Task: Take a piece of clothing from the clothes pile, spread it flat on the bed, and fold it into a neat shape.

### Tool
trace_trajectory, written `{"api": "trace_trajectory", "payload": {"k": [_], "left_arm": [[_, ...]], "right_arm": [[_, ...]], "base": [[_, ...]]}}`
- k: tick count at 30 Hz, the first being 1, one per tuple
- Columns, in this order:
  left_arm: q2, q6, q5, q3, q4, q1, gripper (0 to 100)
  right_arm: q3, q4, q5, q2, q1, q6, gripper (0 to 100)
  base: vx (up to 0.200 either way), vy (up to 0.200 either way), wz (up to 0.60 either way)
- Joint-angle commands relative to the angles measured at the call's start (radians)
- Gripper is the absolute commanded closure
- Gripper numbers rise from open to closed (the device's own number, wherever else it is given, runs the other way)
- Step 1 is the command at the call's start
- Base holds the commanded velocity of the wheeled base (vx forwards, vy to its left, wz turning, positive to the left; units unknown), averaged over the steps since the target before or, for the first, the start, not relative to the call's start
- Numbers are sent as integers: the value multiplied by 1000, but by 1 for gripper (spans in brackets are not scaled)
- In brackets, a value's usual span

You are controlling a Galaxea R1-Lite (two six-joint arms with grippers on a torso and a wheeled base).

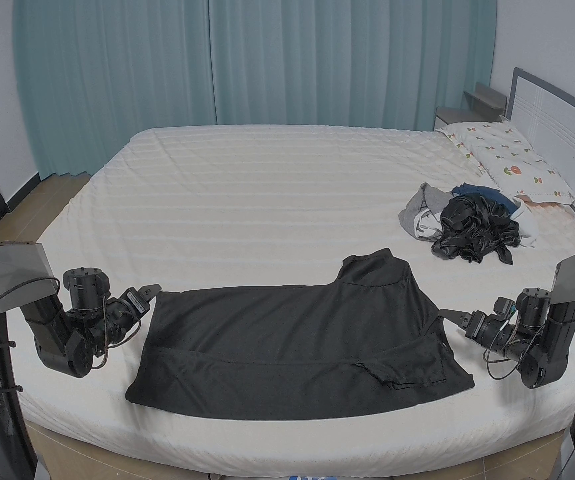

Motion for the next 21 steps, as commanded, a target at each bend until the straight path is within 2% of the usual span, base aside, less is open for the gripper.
{"api": "trace_trajectory", "payload": {"k": [1,5,10,21], "left_arm": [[48,8,0,-134,74,1,0],[91,22,-1,-246,155,4,0],[202,100,-3,-400,213,11,0],[251,119,-7,-453,235,11,0]], "right_arm": [[6,-6,0,8,-2,0,0],[7,-4,0,11,0,0,0],[12,-6,-1,23,6,0,0],[-5,-2,-1,20,6,-1,0]], "base": [[0,0,0],[0,0,0],[0,0,0],[0,0,0]]}}
